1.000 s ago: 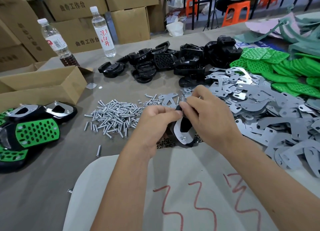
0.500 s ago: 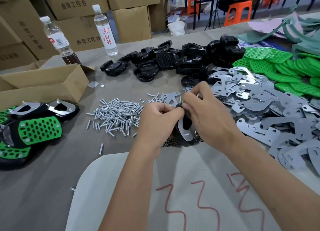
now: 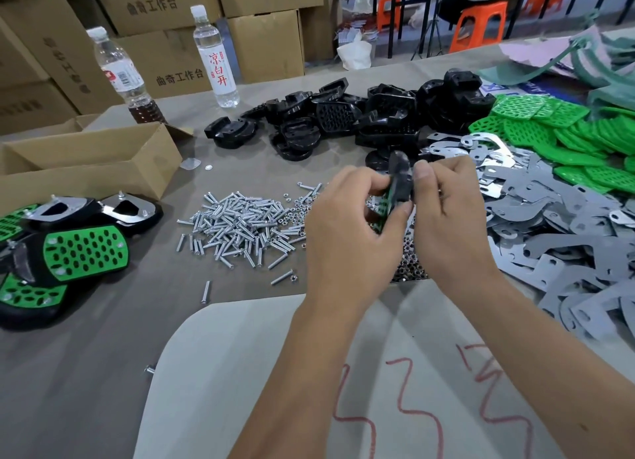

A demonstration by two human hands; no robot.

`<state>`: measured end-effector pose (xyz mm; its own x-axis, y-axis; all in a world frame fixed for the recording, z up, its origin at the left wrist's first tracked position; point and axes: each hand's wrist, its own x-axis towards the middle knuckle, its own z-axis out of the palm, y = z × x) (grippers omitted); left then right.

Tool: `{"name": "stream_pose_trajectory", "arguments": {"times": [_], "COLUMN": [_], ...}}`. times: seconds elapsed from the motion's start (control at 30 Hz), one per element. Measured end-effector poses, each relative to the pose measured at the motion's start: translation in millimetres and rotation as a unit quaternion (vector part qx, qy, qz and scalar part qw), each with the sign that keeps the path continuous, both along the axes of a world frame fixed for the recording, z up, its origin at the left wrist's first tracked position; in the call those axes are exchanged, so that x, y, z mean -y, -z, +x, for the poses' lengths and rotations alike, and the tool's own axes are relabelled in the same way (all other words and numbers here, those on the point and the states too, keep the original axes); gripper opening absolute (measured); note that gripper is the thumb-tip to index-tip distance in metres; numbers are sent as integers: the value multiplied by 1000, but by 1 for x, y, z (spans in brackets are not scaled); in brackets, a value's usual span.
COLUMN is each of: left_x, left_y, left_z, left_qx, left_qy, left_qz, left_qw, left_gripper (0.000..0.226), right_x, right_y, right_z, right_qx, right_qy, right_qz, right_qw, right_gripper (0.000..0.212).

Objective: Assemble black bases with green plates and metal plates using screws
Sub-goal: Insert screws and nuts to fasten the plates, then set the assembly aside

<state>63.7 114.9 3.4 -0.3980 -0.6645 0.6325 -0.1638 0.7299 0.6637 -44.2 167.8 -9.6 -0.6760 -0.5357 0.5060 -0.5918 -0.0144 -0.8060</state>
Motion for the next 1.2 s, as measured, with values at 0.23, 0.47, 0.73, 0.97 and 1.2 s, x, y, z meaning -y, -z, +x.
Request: {"name": "stream_pose_trajectory", "arguments": {"times": [0.23,0.47,0.73,0.97,1.2], "left_x": [-1,7,10,39,40], "left_y": [0,1,8,-1,-7], "left_z": [3,7,3,13,19], "left_qx": [39,72,-23,-336,-368], "left_qy": [-19,-10,-64,-49,94], "left_qz": [-131,-183,-139,474,629], "left_qw": [990,980,988,813,679], "left_gripper": [22,28,25,4,24], "right_x": [4,1,-11,-17,-15], "right_y": [2,-5,-13,-2,4], "right_z": [8,-3,-2,-22,-24], "right_qx": [245,471,322,-185,-138], "right_qy": [-42,-162,-173,-146,-128], "right_qz": [-29,-11,34,414,271], "right_qw": [968,867,930,879,944], "right_gripper": [52,28,47,27,19]}}
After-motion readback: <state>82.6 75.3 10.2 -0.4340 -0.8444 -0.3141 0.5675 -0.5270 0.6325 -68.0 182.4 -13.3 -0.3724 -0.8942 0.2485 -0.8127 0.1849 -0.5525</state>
